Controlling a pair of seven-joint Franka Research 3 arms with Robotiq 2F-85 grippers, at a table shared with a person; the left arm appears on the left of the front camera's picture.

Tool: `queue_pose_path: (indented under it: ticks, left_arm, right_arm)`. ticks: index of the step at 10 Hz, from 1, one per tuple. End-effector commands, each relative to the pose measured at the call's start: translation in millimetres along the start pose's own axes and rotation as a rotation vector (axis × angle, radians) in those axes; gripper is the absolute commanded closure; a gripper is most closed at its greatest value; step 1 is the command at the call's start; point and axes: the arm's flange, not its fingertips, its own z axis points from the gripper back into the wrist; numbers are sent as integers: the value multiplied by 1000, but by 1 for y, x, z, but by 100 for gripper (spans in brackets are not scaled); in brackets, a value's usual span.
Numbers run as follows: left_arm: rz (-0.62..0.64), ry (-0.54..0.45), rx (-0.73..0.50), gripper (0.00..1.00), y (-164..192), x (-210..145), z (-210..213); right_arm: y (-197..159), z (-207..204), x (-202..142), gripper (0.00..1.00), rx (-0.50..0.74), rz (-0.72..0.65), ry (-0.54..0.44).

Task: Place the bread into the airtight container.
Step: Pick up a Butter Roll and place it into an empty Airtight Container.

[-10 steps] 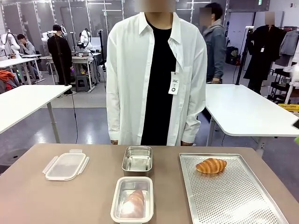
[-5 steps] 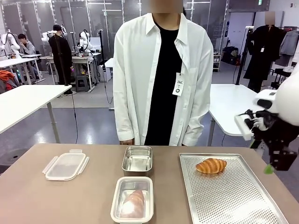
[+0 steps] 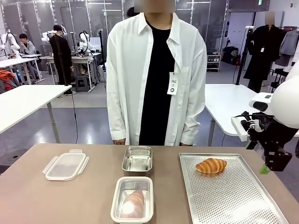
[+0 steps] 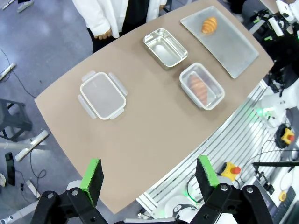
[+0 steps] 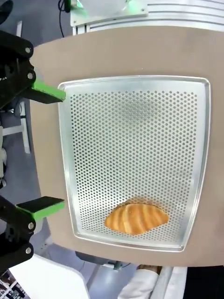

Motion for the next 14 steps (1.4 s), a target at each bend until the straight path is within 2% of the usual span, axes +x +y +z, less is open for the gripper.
queue_pose_path:
  ticks: [1, 2, 4, 7, 8, 10, 12, 14]
  left_arm:
    - [-19, 0, -10, 0, -1, -1, 1]
    - [-19, 0, -10, 0, -1, -1, 1]
    - [-19, 0, -10, 0, -1, -1, 1]
    - [-19, 0, -10, 0, -1, -1, 1]
    - [-19, 0, -10, 0, -1, -1, 1]
    - [-19, 0, -10, 0, -1, -1, 1]
    - [-19, 0, -10, 0, -1, -1, 1]
    - [-19, 0, -10, 0, -1, -1, 1]
  right_arm:
    - [2, 1, 1, 0, 2, 8, 9]
    - [0, 0, 0, 0, 0, 0, 0]
    - [-23, -35, 13, 0, 62, 42, 6]
    - [-66, -84, 31, 0, 48, 22, 59]
    - [-82, -96, 38, 0, 66, 71, 37]
    - [-109, -116, 53, 0, 45, 89, 64]
    - [-140, -136, 61, 0, 61, 73, 65]
    - [-152, -149, 61, 0, 98, 63, 85]
